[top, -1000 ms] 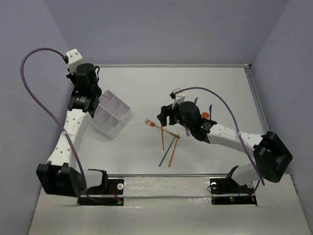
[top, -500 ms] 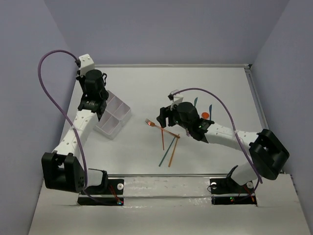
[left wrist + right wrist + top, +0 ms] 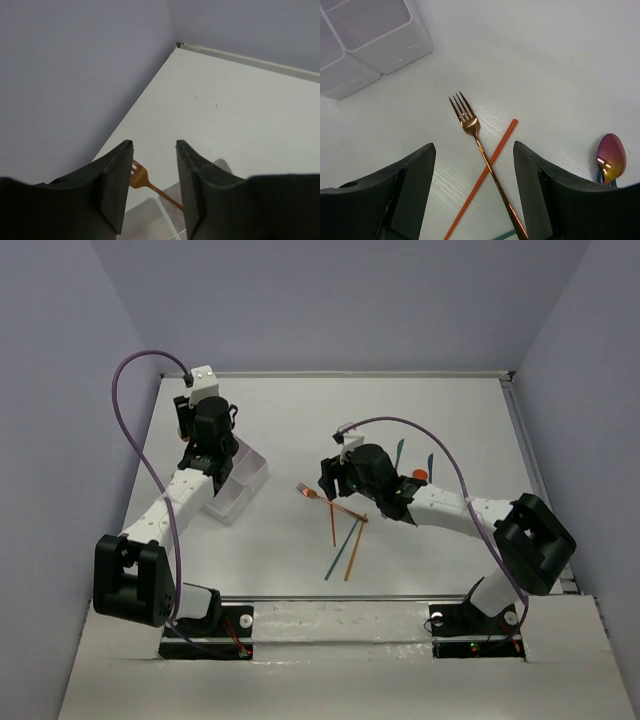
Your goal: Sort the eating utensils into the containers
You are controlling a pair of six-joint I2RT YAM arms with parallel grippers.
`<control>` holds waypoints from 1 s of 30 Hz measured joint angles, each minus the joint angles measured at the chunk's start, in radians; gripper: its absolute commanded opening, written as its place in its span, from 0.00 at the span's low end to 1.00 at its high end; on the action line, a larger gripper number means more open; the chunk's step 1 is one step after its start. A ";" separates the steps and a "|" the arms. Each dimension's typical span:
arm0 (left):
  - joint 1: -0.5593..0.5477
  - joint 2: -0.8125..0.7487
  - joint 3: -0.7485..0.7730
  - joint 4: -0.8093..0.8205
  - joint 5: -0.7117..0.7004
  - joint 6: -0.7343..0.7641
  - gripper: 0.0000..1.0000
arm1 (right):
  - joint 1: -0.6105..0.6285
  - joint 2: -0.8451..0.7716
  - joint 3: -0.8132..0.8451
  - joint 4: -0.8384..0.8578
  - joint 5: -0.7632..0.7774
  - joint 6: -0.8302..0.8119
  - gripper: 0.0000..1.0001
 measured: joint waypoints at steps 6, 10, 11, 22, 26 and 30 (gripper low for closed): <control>-0.011 -0.007 0.003 -0.025 0.037 -0.032 0.79 | 0.000 0.065 0.055 -0.074 -0.011 -0.038 0.57; -0.031 -0.052 0.041 -0.102 0.079 -0.082 0.79 | 0.000 0.090 0.083 -0.141 -0.024 -0.059 0.51; -0.038 -0.072 0.059 -0.123 0.098 -0.103 0.79 | 0.000 0.097 0.095 -0.160 -0.024 -0.065 0.51; -0.069 -0.319 0.140 -0.348 0.629 -0.416 0.79 | -0.002 0.151 0.202 -0.393 -0.101 -0.161 0.50; -0.101 -0.396 -0.015 -0.388 0.811 -0.511 0.83 | -0.002 0.161 0.193 -0.426 -0.135 -0.174 0.50; -0.116 -0.502 -0.193 -0.414 0.903 -0.587 0.84 | -0.002 0.189 0.192 -0.445 -0.135 -0.181 0.50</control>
